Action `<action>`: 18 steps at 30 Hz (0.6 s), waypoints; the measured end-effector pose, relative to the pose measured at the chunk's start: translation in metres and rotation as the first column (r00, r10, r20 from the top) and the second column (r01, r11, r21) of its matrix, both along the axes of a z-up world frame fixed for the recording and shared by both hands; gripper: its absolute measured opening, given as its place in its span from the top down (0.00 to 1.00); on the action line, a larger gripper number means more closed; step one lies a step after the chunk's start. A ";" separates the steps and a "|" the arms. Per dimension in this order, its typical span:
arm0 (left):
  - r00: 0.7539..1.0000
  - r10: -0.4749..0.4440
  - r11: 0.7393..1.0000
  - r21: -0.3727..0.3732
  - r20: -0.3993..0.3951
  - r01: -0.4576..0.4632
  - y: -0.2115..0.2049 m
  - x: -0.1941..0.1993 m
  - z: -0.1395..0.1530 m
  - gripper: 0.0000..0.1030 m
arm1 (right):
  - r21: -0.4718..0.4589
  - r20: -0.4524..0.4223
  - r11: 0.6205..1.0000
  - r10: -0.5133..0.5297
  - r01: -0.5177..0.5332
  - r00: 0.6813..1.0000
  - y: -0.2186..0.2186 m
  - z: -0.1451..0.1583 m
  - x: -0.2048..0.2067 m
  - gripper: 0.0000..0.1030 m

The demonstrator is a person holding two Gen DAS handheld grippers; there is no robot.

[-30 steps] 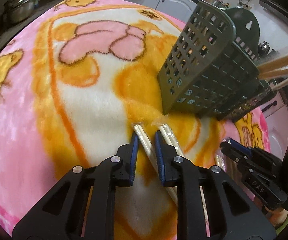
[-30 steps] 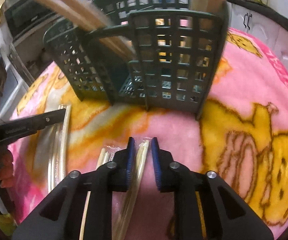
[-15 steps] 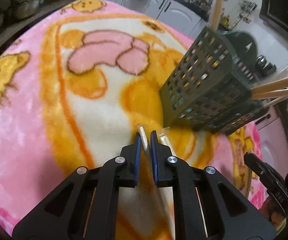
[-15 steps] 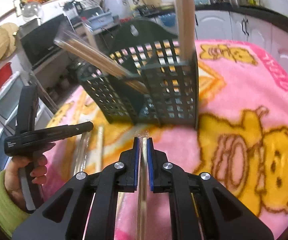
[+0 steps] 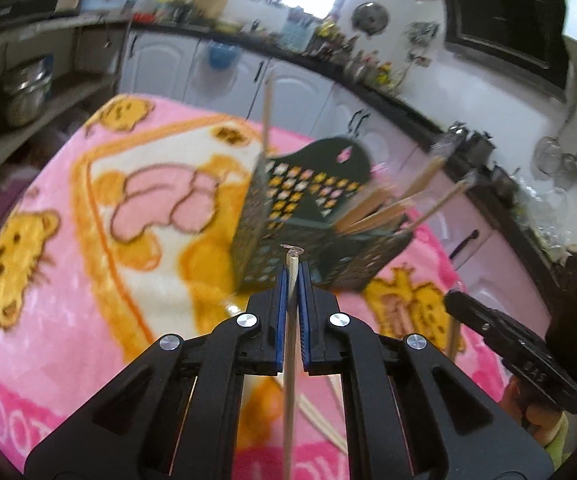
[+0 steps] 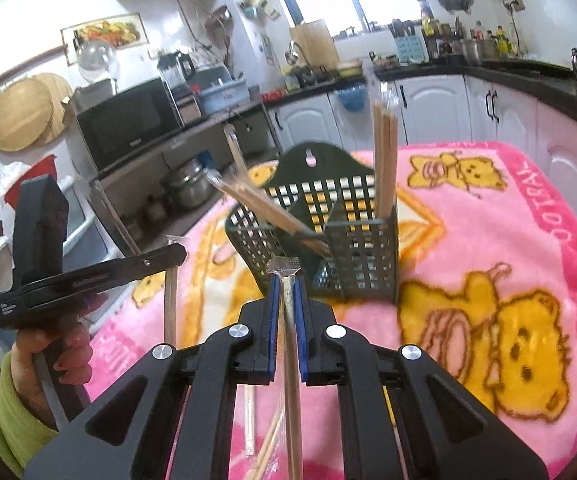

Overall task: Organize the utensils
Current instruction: 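Lift both chopsticks upright and carry them above the green basket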

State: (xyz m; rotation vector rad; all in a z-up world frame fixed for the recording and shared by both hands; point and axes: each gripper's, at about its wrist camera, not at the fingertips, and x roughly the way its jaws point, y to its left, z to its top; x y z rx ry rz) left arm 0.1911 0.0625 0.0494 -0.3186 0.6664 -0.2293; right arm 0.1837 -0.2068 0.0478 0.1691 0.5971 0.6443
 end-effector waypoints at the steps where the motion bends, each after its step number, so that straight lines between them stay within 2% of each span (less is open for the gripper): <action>1: 1.000 -0.009 1.000 0.003 0.018 0.009 -0.004 -0.003 0.006 0.97 | 0.006 0.014 1.000 -0.005 0.005 1.000 -0.002 0.004 -0.003 0.92; 8: 0.994 -0.064 0.998 0.030 0.087 0.061 -0.024 -0.017 0.031 0.97 | 0.046 0.077 0.998 -0.042 0.038 0.996 -0.018 0.022 -0.019 0.92; 18: 0.983 -0.122 0.992 0.054 0.134 0.116 -0.048 -0.025 0.050 0.97 | 0.066 0.147 0.993 -0.102 0.093 0.984 -0.037 0.037 -0.033 0.94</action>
